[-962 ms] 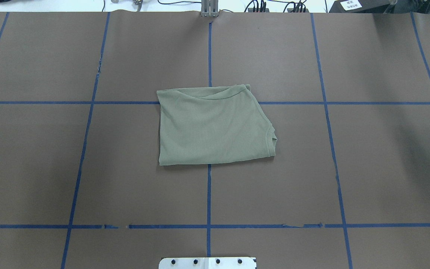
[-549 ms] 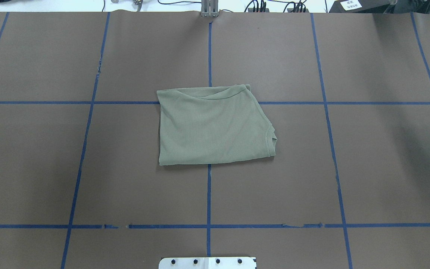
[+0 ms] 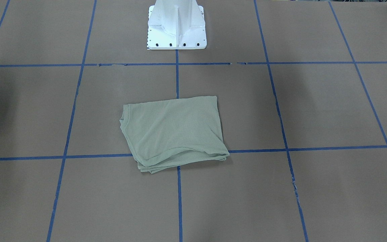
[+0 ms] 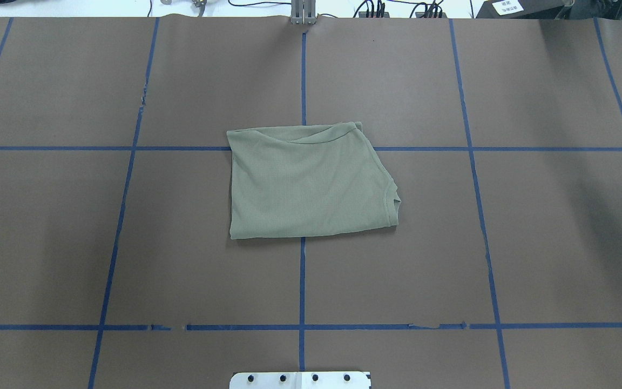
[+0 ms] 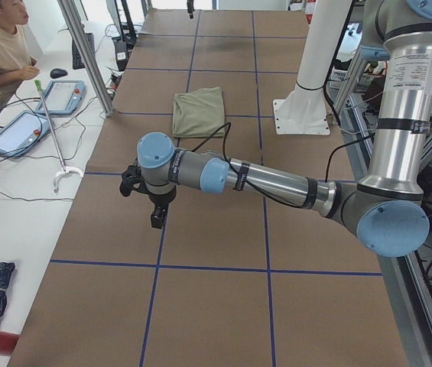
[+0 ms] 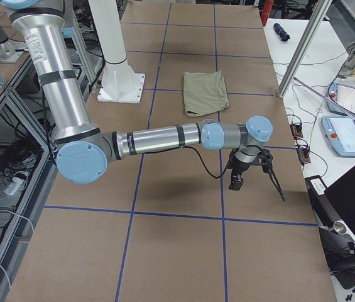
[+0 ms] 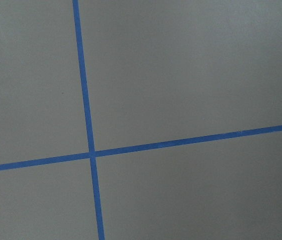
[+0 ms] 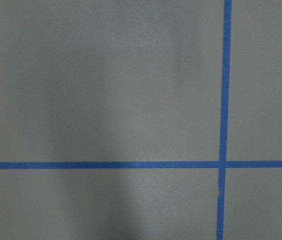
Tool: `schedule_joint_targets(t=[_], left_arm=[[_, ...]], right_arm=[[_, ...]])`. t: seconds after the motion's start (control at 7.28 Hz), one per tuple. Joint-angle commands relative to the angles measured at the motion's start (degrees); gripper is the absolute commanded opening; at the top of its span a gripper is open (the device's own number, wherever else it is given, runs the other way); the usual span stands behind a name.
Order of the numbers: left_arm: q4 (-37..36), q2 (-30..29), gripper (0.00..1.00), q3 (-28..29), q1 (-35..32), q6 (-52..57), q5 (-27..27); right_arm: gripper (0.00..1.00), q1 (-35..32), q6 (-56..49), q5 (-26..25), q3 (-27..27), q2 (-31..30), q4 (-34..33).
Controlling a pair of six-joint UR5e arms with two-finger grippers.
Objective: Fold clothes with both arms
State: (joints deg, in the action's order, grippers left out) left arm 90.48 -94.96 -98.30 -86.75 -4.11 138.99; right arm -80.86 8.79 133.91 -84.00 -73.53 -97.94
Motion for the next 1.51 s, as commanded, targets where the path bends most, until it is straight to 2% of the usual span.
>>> schedule_joint_targets(t=[0.0, 0.14, 0.27, 0.55, 1.24, 1.37], left_arm=[[-0.22, -0.05, 1.00, -0.04, 0.00, 0.07, -0.55], [-0.22, 0.47, 1.00, 1.17, 0.00, 0.07, -0.73], [-0.13, 0.48, 1.00, 5.88, -0.26, 0.16, -0.65], [-0.13, 0.91, 1.00, 8.38, -0.53, 0.25, -0.65], [0.04, 0.21, 1.00, 8.74, -1.58, 2.71, -0.56], [0.39, 0.04, 1.00, 8.74, -1.58, 2.71, -0.64]], right_arm=[[1.00, 0.00, 0.00, 1.71, -3.35, -0.99, -0.06], [1.00, 0.00, 0.00, 1.79, -3.89, -2.21, 0.03], [1.00, 0.00, 0.00, 1.62, -3.72, -2.40, 0.03], [1.00, 0.00, -0.53, 1.36, -3.98, -4.16, 0.12], [1.00, 0.00, -0.70, 1.09, -5.73, -5.65, 0.82], [1.00, 0.00, -0.53, 0.66, -6.18, -6.79, 5.78]])
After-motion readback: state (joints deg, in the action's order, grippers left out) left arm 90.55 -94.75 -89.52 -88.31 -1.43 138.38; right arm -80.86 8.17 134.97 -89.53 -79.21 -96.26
